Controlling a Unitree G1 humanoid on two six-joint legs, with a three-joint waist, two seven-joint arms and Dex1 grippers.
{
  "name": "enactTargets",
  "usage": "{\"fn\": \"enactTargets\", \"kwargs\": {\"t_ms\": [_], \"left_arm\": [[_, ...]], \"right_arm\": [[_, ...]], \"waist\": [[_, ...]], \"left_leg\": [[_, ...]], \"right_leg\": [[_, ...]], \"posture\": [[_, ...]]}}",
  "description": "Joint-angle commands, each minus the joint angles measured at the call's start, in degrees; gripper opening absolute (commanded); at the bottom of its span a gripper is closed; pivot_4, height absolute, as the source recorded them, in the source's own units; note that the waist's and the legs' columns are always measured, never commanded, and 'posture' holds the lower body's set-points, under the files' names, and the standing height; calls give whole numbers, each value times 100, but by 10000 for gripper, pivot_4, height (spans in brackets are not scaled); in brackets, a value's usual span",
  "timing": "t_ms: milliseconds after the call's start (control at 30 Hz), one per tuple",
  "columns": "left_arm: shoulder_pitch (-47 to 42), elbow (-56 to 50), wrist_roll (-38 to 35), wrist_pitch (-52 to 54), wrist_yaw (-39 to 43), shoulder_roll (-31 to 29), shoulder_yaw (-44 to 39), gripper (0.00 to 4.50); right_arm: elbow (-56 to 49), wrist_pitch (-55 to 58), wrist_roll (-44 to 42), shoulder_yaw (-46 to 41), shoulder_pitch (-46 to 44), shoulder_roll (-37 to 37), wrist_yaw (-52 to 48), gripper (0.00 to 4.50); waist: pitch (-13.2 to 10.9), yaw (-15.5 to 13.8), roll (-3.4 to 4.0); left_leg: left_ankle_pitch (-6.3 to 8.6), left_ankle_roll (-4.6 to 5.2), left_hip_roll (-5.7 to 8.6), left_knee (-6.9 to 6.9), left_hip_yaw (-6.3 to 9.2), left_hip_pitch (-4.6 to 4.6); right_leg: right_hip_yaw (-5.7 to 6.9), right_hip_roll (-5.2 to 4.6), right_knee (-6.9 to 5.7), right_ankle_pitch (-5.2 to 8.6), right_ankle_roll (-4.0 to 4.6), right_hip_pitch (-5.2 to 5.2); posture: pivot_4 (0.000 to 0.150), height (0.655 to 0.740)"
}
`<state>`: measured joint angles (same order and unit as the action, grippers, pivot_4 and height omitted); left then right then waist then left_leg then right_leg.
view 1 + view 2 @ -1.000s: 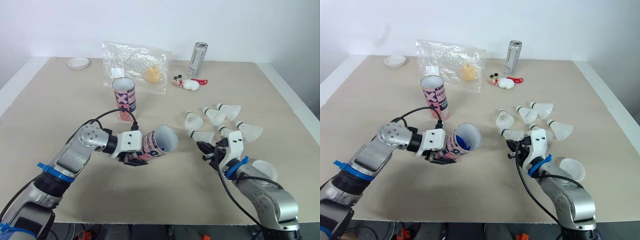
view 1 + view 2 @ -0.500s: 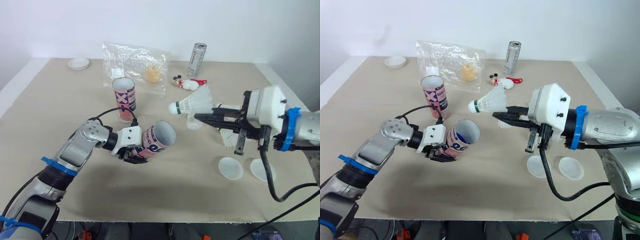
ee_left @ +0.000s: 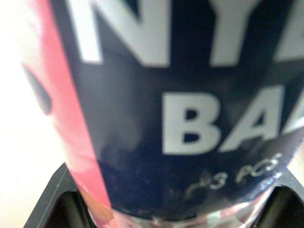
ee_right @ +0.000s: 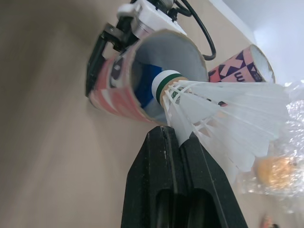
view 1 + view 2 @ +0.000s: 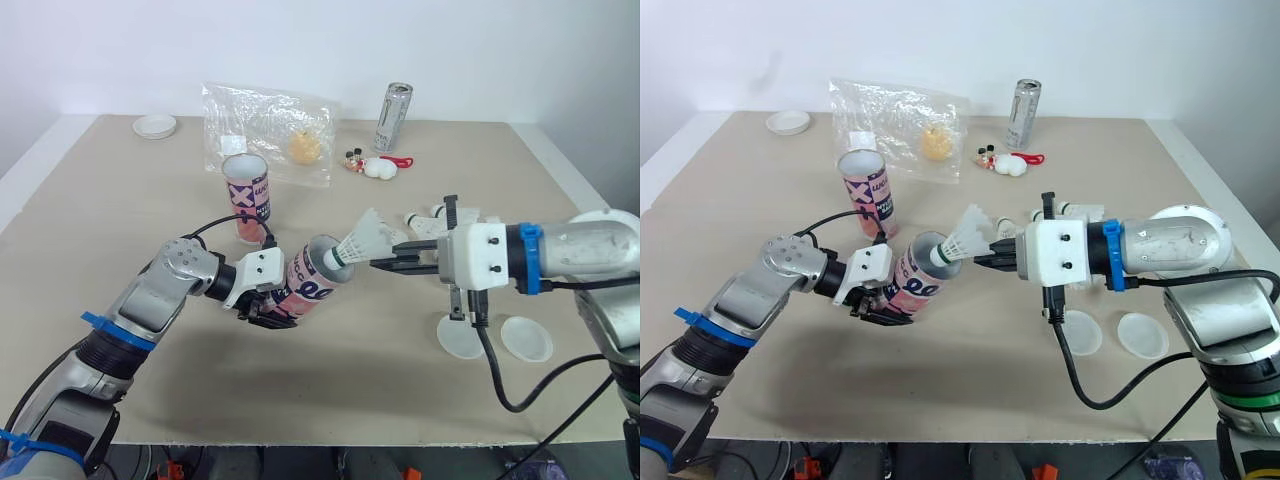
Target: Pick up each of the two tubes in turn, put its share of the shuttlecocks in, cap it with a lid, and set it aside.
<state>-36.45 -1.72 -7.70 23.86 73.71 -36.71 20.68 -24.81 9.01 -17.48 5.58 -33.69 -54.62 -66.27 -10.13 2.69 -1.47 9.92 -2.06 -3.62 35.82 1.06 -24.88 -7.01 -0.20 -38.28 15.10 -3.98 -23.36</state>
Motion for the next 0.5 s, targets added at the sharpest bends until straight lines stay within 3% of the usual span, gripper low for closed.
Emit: {"fn": "enactTargets", "kwargs": {"t_ms": [33,100,167,233,333,367,400,467,500], "left_arm": [[-37,-202,-32,-10,-57,27,-52,29209],[-26,-204,-30,-7,-81,31,-49,29209],[-19,-200,-24,-11,-100,24,-45,29209],[-16,-199,-22,-7,-113,16,-49,29209],[-10,-200,-32,11,-121,4,-66,29209],[-8,-193,-32,10,-122,0,-69,29209],[-8,-179,-28,1,-124,-2,-71,29209],[-8,-156,-26,-7,-125,-8,-77,29209],[-14,-131,-19,-15,-125,-14,-79,29209]], "right_arm": [[93,-211,170,129,-353,167,-70,678],[134,-208,181,199,-458,231,-161,678],[139,-115,105,205,-526,288,-211,6578],[121,-18,21,171,-564,331,-230,13148],[28,357,-289,-7,-513,409,-150,29162],[-28,603,-498,-127,-444,454,-36,31731],[-76,860,-702,-263,-373,519,124,37216],[-122,1670,-1341,-695,-151,784,750,44620],[-13,2087,-1597,-1033,134,987,1194,44620]], "waist": [[-2,0,3],[-2,-2,3],[-2,-3,3],[-2,-5,4],[-2,-5,4],[-2,-5,4],[-2,-5,4],[-2,-7,3],[-1,-8,1]], "left_leg": [[0,0,0,0,0,0],[0,0,0,0,1,-1],[0,0,0,-1,2,-2],[0,0,1,-1,3,-5],[0,0,0,0,5,-5],[0,0,0,0,5,-5],[0,0,0,0,5,-5],[0,0,0,2,8,-6],[0,0,0,2,10,-6]], "right_leg": [[0,0,0,0,0,0],[0,0,0,0,0,0],[1,0,0,1,1,0],[2,-1,0,1,1,0],[4,-1,0,-3,8,0],[4,0,0,-3,7,0],[4,-1,-1,-3,7,0],[7,-1,-2,-3,7,1],[8,-1,-1,-4,8,2]], "posture": [[1500,7400],[1500,7400],[1500,7400],[1500,7400],[1500,7400],[1500,7400],[1500,7400],[1500,7400],[1500,7400]]}}
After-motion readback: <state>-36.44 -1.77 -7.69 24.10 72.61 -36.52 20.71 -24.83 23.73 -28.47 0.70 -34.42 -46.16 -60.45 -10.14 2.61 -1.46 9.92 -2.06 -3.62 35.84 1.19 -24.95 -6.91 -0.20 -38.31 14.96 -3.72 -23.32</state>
